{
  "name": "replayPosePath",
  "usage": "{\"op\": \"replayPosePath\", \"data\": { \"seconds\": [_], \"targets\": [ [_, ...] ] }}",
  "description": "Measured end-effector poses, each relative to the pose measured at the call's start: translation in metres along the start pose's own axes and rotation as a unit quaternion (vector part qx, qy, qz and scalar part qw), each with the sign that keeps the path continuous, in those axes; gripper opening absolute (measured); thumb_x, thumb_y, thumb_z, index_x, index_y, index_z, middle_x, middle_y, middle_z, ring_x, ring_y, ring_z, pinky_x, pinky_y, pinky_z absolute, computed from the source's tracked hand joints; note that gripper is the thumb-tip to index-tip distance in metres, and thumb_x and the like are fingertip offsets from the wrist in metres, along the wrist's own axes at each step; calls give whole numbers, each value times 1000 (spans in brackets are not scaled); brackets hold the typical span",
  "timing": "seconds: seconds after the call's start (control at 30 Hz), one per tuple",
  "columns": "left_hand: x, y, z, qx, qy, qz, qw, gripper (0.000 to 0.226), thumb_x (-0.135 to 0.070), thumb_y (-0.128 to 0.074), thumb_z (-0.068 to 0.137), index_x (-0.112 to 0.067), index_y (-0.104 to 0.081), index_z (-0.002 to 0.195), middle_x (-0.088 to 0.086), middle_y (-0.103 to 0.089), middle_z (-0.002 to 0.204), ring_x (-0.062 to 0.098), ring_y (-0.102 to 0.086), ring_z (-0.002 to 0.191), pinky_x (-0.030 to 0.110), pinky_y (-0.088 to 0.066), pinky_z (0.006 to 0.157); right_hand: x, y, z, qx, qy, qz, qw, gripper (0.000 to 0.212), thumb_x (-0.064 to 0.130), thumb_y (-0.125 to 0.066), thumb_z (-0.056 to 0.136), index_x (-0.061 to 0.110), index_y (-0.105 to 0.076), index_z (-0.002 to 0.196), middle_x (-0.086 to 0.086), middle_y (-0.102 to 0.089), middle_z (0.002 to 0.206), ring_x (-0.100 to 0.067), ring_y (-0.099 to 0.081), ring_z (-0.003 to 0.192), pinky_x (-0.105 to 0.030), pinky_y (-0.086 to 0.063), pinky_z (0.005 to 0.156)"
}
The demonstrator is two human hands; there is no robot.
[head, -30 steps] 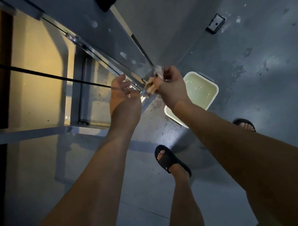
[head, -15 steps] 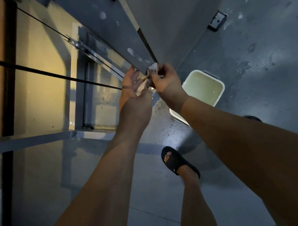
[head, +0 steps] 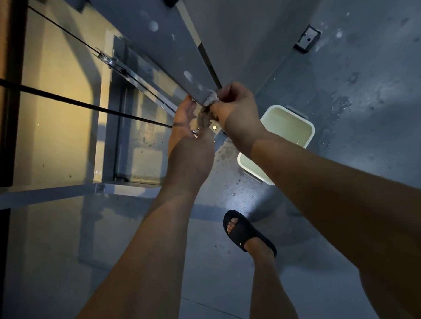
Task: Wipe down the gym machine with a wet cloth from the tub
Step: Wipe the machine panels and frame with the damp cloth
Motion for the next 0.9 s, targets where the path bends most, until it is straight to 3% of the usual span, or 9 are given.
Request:
{"op": "replayPosePath", "data": {
  "seconds": [0.17, 0.23, 0.3, 0.4, 0.5, 0.57, 0.67, 0.77, 0.9],
  "targets": [
    [0, 0, -2, -10, -1, 3, 1000, 58, -12, -57, 102, -31, -39, 154, -18, -53, 144, -10, -51, 124, 10, -44, 102, 12, 7, -11, 16, 52, 38, 998, 26, -3, -73, 84, 17, -58, 77, -14, -68, 81, -19, -67, 77, -41, -61, 76],
    [3, 0, -1, -21, 19, 19, 999, 59, -16, -59, 101, -29, -36, 154, -17, -47, 146, -9, -47, 120, -2, -39, 92, 7, 6, -5, 10, 15, 53, 998, 30, -9, -70, 82, 16, -55, 75, -4, -63, 70, -15, -65, 68, -35, -56, 67],
    [4, 0, -1, -33, 44, 14, 998, 61, -15, -62, 99, -29, -36, 153, -20, -50, 136, -7, -51, 113, -1, -38, 82, 12, 6, -5, 3, 14, 49, 999, 33, -14, -67, 82, 15, -53, 72, -1, -61, 65, -13, -64, 62, -29, -53, 62],
    [5, 1, -2, -50, 80, -52, 994, 54, -16, -64, 99, -33, -44, 146, -23, -61, 116, -5, -61, 103, 14, -49, 86, 29, 6, -14, 21, 62, 45, 997, 29, -5, -73, 83, 16, -56, 72, -13, -64, 74, -28, -69, 74, -43, -62, 74],
    [8, -4, 1, -53, 131, -180, 974, 44, -10, -67, 97, -24, -54, 137, 0, -71, 122, 13, -69, 113, 33, -56, 99, 27, 9, -12, 39, 16, 43, 998, 27, 4, -78, 76, 18, -55, 73, -10, -63, 76, -29, -66, 79, -59, -57, 85],
    [5, -5, 1, -68, 158, -246, 954, 38, -5, -68, 96, -13, -57, 132, 10, -71, 121, 20, -71, 109, 33, -58, 95, 30, 8, -11, 37, -21, 34, 999, 27, 1, -76, 75, 16, -53, 74, -11, -64, 75, -30, -66, 79, -66, -55, 86],
    [-7, -2, -3, -93, 110, -344, 928, 20, -5, -66, 98, -5, -60, 117, 13, -73, 107, 18, -72, 97, 28, -57, 87, 48, 5, -19, 37, 32, -2, 999, 18, 4, -74, 76, 9, -57, 80, -30, -66, 87, -45, -70, 86, -64, -56, 84],
    [-18, 1, -9, -116, 76, -395, 908, 19, -5, -68, 96, -3, -61, 114, 16, -73, 111, 19, -72, 103, 30, -57, 92, 61, 6, -29, 61, 91, 42, 993, 14, 3, -73, 84, 7, -59, 84, -40, -63, 95, -47, -69, 87, -62, -57, 85],
    [-25, -4, -13, -121, 131, -395, 901, 19, -2, -67, 96, 1, -61, 114, 19, -73, 116, 18, -72, 100, 29, -58, 89, 56, 3, -30, 29, 46, 13, 998, 23, 2, -71, 86, 13, -54, 74, -29, -64, 80, -40, -69, 79, -60, -59, 80]
  ]
}}
Point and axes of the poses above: each hand's wrist, its own z-axis towards the middle knuckle, its own y-axis out of the back of the hand, x = y × z, the point moved 2 cm from there along z, towards the middle knuckle
